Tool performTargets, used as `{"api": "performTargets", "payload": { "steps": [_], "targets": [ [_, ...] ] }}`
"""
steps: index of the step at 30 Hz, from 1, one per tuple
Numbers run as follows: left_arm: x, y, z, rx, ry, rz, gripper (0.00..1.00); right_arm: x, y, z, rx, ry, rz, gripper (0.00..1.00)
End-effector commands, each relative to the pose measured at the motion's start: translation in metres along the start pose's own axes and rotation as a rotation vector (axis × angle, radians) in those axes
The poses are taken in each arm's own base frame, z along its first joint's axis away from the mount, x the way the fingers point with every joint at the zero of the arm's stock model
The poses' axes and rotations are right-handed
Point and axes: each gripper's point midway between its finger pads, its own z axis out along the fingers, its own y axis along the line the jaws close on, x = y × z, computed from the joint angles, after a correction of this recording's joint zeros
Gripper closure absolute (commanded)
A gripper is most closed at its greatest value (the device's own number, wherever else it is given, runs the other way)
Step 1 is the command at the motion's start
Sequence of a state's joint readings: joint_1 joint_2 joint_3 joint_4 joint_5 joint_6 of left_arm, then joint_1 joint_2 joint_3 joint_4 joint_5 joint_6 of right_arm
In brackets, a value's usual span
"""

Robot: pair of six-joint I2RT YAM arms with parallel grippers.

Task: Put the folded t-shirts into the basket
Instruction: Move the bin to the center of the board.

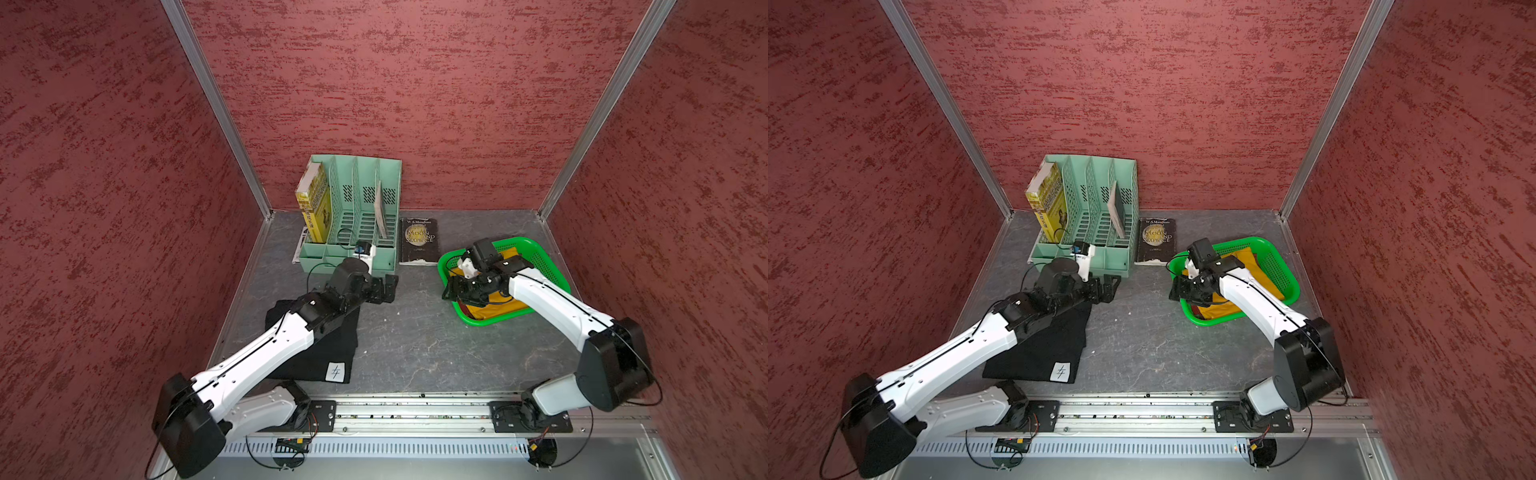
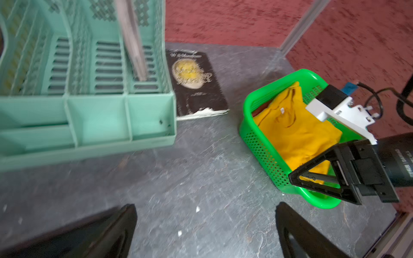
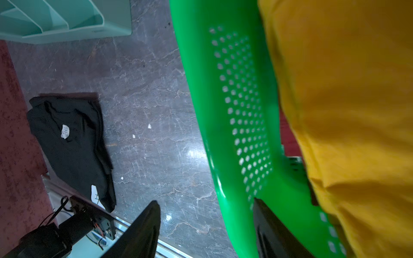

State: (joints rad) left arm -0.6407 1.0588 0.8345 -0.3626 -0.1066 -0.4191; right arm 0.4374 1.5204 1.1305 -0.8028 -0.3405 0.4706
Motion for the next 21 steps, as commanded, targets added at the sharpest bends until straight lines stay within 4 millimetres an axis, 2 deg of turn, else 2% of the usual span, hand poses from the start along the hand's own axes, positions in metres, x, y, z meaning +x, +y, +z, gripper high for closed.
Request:
{"api": "performTargets", "payload": {
  "steps": [1,5,7,11,14,16,18,21],
  "targets": [
    [0.031,0.038,-0.016,-0.070,0.087,-0.228,0.00,-0.008,0.037,0.018,-0.104,-0.002,-0.079,0.32],
    [0.050,0.086,-0.042,-0.215,0.058,-0.306,0.00,-0.006,0.058,0.038,-0.063,0.037,-0.138,0.34],
    [0.054,0.103,-0.056,-0.279,0.018,-0.361,0.00,-0.005,0.066,0.038,-0.004,0.023,-0.181,0.34],
    [0.044,0.120,-0.069,-0.334,-0.063,-0.454,0.00,-0.002,0.067,0.016,0.103,-0.043,-0.202,0.33],
    [0.043,0.140,-0.073,-0.399,-0.078,-0.541,0.00,0.009,0.072,-0.011,0.111,-0.096,-0.228,0.30],
    [0.045,0.153,-0.073,-0.426,-0.081,-0.606,0.00,0.024,0.093,-0.029,0.063,-0.127,-0.282,0.29],
    [0.046,0.166,-0.074,-0.456,-0.100,-0.675,0.00,0.038,0.121,-0.034,-0.018,-0.134,-0.320,0.28],
    [0.054,0.191,-0.084,-0.561,-0.121,-0.818,0.00,0.067,0.183,-0.017,-0.220,-0.091,-0.376,0.28]
  ]
}}
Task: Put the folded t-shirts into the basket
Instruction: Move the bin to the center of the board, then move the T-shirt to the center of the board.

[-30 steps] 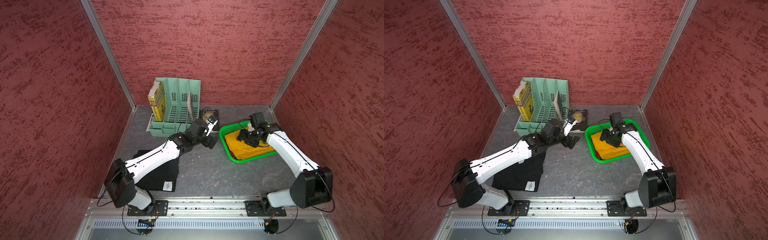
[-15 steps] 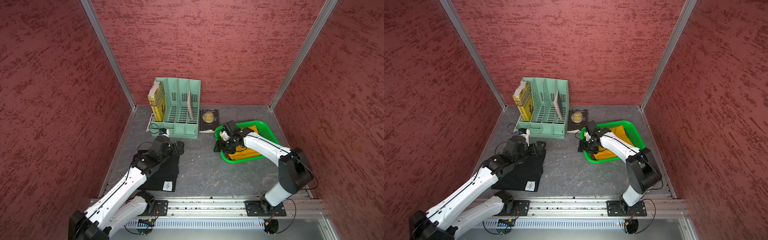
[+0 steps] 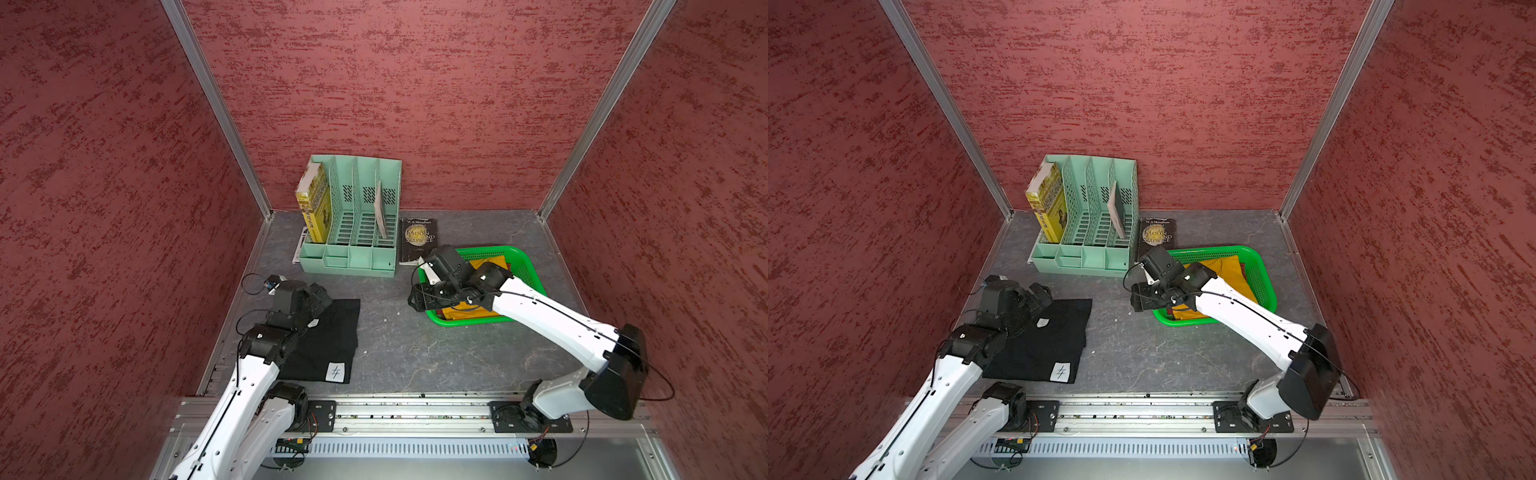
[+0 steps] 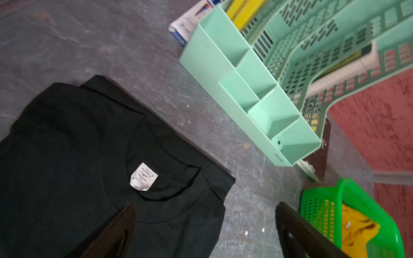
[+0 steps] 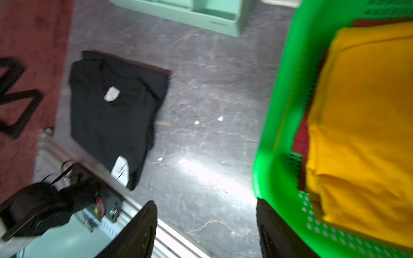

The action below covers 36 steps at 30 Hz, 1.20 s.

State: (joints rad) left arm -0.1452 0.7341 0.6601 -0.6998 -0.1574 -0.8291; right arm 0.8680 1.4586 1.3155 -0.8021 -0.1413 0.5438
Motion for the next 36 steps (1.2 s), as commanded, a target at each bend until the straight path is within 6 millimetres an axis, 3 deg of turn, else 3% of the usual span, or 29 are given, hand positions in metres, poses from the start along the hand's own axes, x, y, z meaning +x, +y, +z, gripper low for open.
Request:
{"api": "performTargets", "payload": {
  "steps": [1,4,8,11,13,17,19,22,26,32,34,36],
  "targets": [
    [-0.005,0.030,0.003,-0.114,-0.006,-0.176,0.00,0.009,0.068,0.029,-0.178,0.020,-0.023,0.28],
    [-0.008,0.051,0.005,-0.196,0.011,-0.283,0.00,0.024,0.116,0.072,-0.230,0.064,-0.039,0.29],
    [-0.017,0.070,0.003,-0.251,0.007,-0.372,0.00,0.048,0.143,0.126,-0.215,0.090,-0.014,0.28],
    [-0.025,0.079,0.000,-0.263,-0.022,-0.409,0.00,0.068,0.143,0.165,-0.142,0.131,-0.009,0.28],
    [-0.028,0.082,0.000,-0.265,-0.028,-0.425,0.00,0.080,0.131,0.189,-0.051,0.143,-0.020,0.28],
    [-0.031,0.085,0.001,-0.264,-0.033,-0.435,0.00,0.095,0.115,0.205,0.091,0.150,-0.045,0.31],
    [-0.032,0.084,0.002,-0.260,-0.034,-0.424,0.00,0.106,0.108,0.210,0.120,0.173,-0.042,0.40],
    [-0.034,0.083,0.002,-0.252,-0.043,-0.402,0.00,0.123,0.085,0.210,0.192,0.210,-0.031,0.64],
    [-0.032,0.080,0.003,-0.240,-0.039,-0.377,0.00,0.123,0.040,0.185,0.326,0.200,-0.036,0.86],
    [-0.020,0.056,0.011,-0.180,0.012,-0.269,0.00,0.100,-0.037,0.144,0.415,0.276,-0.025,0.85],
    [-0.011,0.053,0.014,-0.196,0.029,-0.235,0.00,0.089,-0.047,0.134,0.432,0.286,-0.058,0.74],
    [0.000,0.052,0.019,-0.217,0.042,-0.212,0.00,0.077,-0.047,0.125,0.440,0.275,-0.093,0.71]
  ]
}}
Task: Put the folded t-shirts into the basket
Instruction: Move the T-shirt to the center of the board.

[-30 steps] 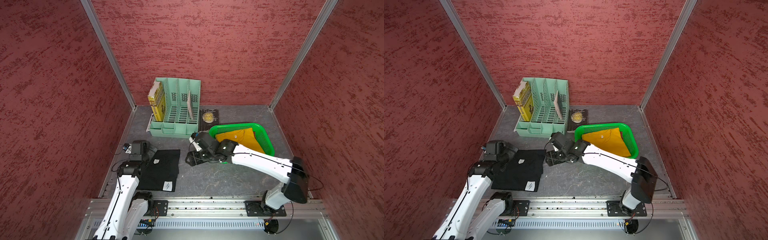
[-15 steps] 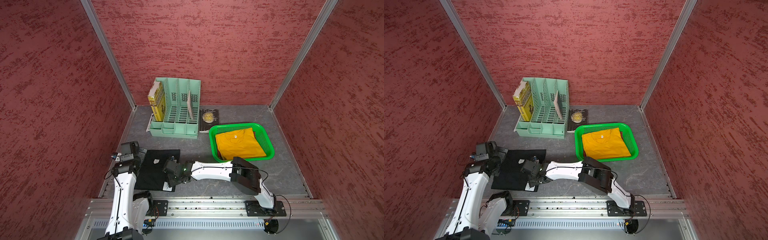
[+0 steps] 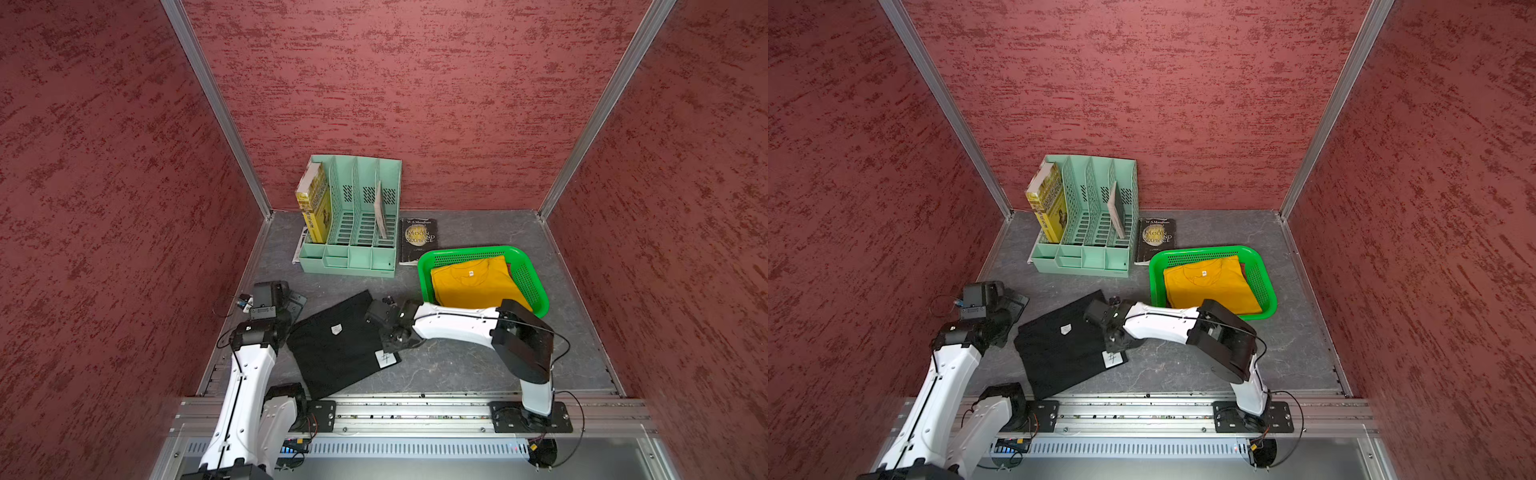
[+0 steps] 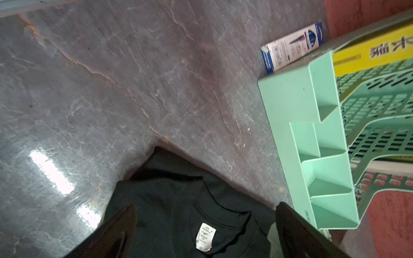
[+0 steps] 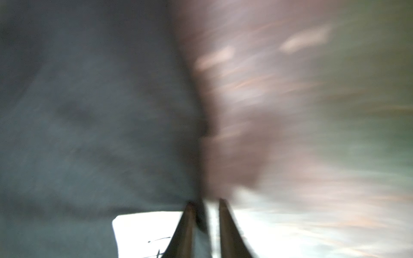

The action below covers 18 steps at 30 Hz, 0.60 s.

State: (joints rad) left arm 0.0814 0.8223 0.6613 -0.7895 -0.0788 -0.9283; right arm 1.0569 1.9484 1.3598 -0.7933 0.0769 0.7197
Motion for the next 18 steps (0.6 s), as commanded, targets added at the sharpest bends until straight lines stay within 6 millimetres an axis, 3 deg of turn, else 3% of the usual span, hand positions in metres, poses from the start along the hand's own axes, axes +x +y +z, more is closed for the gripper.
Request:
{"api": "performTargets", "payload": {
  "steps": [1,4,7,11,14,18],
  "targets": [
    [0.010,-0.002,0.008,-0.023,-0.014,0.050,0.00,-0.008,-0.018,-0.028,0.074,-0.016,-0.109,0.69],
    [0.027,-0.006,0.020,-0.042,0.014,0.107,0.01,-0.024,-0.013,-0.053,0.064,-0.064,-0.135,0.66],
    [0.031,0.000,0.031,-0.116,0.004,0.133,0.00,-0.045,-0.004,-0.082,0.030,-0.121,-0.108,0.61],
    [0.027,0.016,0.052,-0.190,0.022,0.049,0.00,-0.057,0.045,-0.094,-0.178,-0.106,-0.087,0.54],
    [0.023,0.022,0.065,-0.194,0.064,-0.017,0.00,-0.050,0.079,-0.084,-0.303,-0.045,-0.092,0.56],
    [0.007,0.016,0.069,-0.141,0.055,-0.035,0.00,-0.014,0.131,-0.073,-0.568,0.065,-0.148,0.59]
  ]
}}
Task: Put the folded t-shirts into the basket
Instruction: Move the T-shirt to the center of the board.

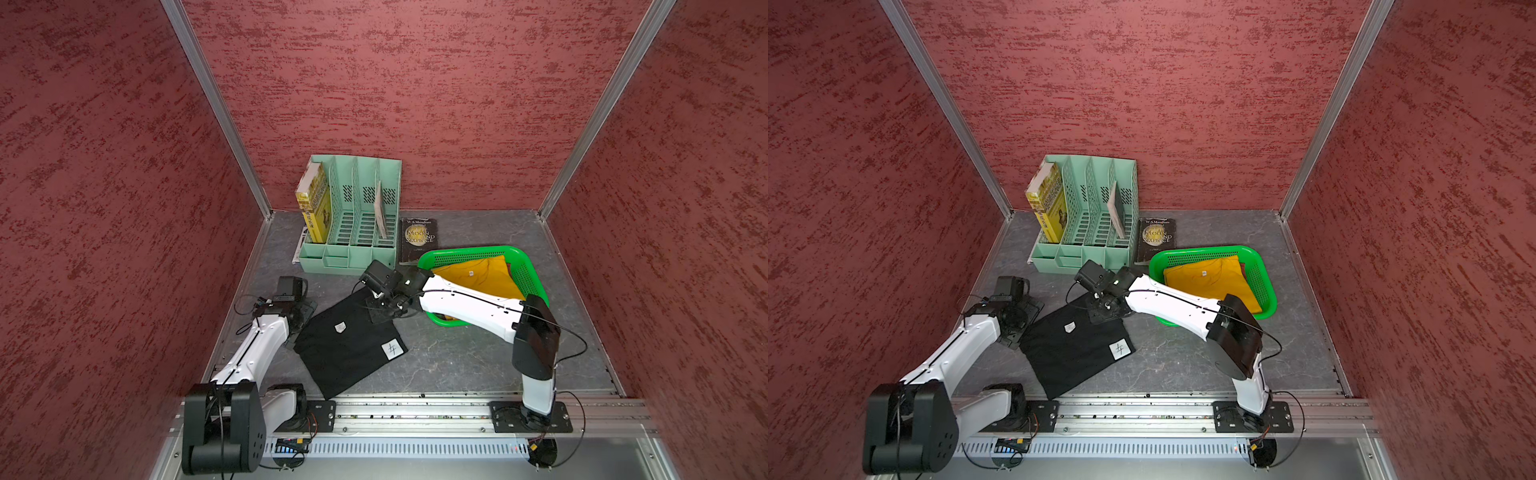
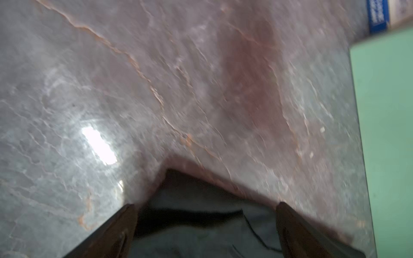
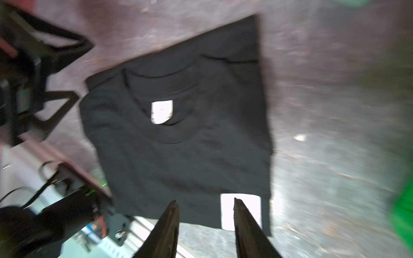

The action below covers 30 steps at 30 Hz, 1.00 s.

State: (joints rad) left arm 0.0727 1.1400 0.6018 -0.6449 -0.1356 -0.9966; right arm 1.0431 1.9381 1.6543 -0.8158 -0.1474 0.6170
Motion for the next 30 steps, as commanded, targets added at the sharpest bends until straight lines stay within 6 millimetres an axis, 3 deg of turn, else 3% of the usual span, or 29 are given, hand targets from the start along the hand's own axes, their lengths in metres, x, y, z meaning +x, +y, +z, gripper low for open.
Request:
{"api": "performTargets", "payload": {
  "steps": [1,4,7,10,15,18,20,25,30],
  "targets": [
    [-0.012,-0.019,-0.002,0.106,-0.026,0.009,0.00,0.042,0.053,0.033,-0.280,0.147,-0.023,0.60],
    [-0.012,-0.034,-0.004,0.236,-0.029,0.050,0.00,0.071,0.047,0.054,-0.310,0.217,0.018,0.64],
    [-0.007,-0.043,-0.007,0.372,-0.064,0.083,0.00,0.091,0.005,0.070,-0.181,0.236,0.066,0.66],
    [-0.010,-0.042,-0.011,0.404,-0.104,0.092,0.00,0.106,-0.043,0.076,-0.038,0.267,0.127,0.67],
    [-0.006,-0.042,-0.013,0.402,-0.089,0.149,0.00,0.117,-0.118,0.058,0.200,0.278,0.195,0.67],
    [0.013,-0.046,-0.010,0.453,-0.018,0.188,0.00,0.114,-0.155,0.032,0.392,0.258,0.180,0.66],
    [0.031,-0.046,-0.010,0.467,0.024,0.238,0.00,0.107,-0.165,0.015,0.453,0.230,0.161,0.65],
    [0.095,-0.048,-0.019,0.484,0.130,0.463,0.00,0.076,-0.167,-0.013,0.432,0.147,0.182,0.62],
    [0.145,-0.025,-0.029,0.476,0.253,0.620,0.01,0.048,-0.157,-0.025,0.382,0.111,0.192,0.60]
  ]
}}
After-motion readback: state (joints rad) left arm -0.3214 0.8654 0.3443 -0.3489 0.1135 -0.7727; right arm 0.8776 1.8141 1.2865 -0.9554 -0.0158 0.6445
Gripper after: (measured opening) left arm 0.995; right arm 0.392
